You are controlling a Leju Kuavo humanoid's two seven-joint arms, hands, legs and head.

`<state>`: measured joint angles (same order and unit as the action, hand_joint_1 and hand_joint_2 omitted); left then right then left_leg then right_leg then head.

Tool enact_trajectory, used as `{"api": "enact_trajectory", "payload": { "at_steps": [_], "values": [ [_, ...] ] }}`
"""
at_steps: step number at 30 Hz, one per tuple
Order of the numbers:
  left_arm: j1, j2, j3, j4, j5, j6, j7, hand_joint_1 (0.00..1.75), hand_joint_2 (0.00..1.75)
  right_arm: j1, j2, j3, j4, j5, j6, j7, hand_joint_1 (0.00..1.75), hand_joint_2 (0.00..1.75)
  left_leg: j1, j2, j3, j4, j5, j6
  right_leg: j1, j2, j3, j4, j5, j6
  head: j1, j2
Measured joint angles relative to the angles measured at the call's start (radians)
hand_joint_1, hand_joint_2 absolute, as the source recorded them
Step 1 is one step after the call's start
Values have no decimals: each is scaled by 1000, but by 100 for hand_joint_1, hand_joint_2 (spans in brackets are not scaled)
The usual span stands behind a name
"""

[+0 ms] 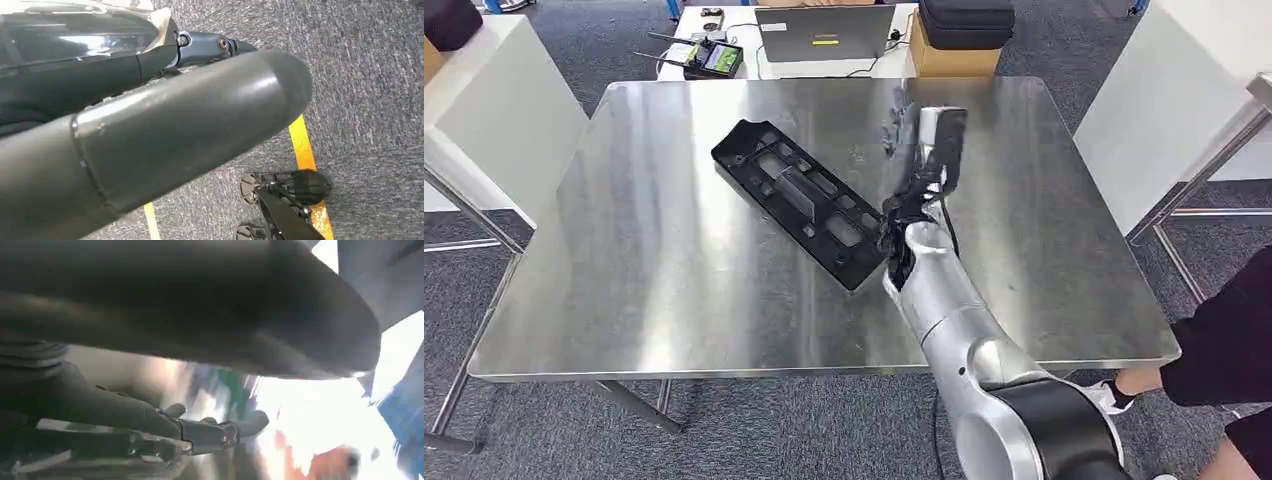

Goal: Take the parts from the cabinet and place them on the table.

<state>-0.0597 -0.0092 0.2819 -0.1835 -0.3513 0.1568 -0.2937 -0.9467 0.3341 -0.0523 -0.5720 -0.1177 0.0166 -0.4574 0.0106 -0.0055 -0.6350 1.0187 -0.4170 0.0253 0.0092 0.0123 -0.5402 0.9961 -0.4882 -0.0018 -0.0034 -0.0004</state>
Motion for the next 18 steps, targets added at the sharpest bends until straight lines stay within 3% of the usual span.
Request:
{"api": "enact_trajectory", "payload": {
  "at_steps": [1,2,3,7,12,15,18],
  "values": [
    [-1,0,0,0,0,0,0,0,0,5,1,2,-6,-37,27,0,0,0,0,0,0,0,0,0,0,0,0,0,0,0,0,0],
    [-2,0,7,0,6,-6,-6,0,0,154,3,104,-215,-556,437,37,0,0,1,-3,1,0,0,0,0,-3,2,0,-1,-1,0,0],
    [-2,0,29,0,22,-6,-14,0,0,333,2,241,-452,-697,548,61,0,0,1,-3,1,0,-3,-3,0,-2,2,0,-3,-2,0,0],
    [0,0,47,0,24,-6,-16,0,0,464,-9,367,-632,-738,561,61,0,0,1,-3,1,0,-4,-5,0,-2,1,0,-4,0,0,0],
    [2,0,53,0,25,-6,-15,0,0,498,-20,415,-715,-752,564,61,0,0,1,-3,3,-1,-4,-5,0,-2,2,0,-4,0,0,0],
    [3,0,72,0,52,10,-6,0,0,553,-27,456,-784,-704,614,42,0,0,1,-3,3,-1,-4,-5,0,-2,3,0,-4,0,0,0],
    [3,0,103,0,81,39,11,0,0,633,-42,539,-882,-649,615,20,0,0,0,-3,3,-1,-4,-5,0,-2,3,0,-4,0,0,0]
  ]
}}
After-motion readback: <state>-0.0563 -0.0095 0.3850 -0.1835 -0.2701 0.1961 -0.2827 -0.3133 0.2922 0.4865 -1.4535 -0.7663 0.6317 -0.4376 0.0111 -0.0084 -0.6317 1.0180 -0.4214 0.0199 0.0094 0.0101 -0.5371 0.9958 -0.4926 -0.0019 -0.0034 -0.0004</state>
